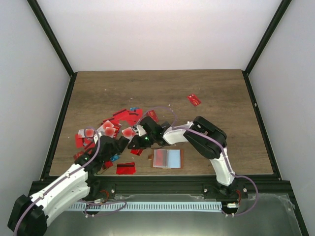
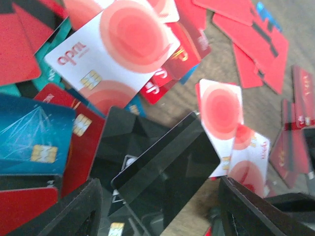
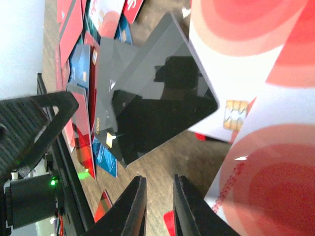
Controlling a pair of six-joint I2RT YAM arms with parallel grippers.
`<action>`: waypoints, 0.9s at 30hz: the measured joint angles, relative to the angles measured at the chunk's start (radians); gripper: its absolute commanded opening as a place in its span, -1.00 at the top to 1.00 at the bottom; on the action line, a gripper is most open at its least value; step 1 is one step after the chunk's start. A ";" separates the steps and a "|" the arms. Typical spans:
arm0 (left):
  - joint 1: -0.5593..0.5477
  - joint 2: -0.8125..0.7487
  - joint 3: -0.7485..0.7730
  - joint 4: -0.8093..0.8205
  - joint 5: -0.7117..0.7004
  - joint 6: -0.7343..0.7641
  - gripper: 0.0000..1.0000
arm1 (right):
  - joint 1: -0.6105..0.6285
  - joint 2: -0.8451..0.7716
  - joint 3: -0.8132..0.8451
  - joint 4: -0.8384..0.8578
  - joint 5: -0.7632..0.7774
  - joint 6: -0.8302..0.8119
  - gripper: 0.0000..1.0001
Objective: Put the credit cards into the card holder
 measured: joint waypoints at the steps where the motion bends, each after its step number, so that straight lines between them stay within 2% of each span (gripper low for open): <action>1: 0.003 0.006 0.000 -0.014 0.004 0.000 -0.39 | -0.002 0.000 0.011 -0.018 0.010 -0.007 0.62; 5: 0.040 0.042 0.033 -0.058 0.018 0.041 -0.37 | -0.010 -0.004 0.032 -0.054 0.040 -0.014 0.53; 8: 0.115 0.129 0.090 -0.029 0.058 0.113 -0.35 | -0.010 -0.013 0.028 -0.060 0.051 0.003 0.45; 13: 0.254 0.374 0.145 0.063 0.208 0.246 -0.35 | -0.001 -0.032 -0.001 -0.040 0.071 0.068 0.38; 18: 0.280 0.583 0.249 0.122 0.318 0.369 -0.35 | 0.018 -0.034 -0.002 -0.030 0.093 0.125 0.39; 27: 0.284 0.557 0.221 0.143 0.375 0.409 -0.41 | 0.030 -0.003 0.059 -0.066 0.112 0.135 0.41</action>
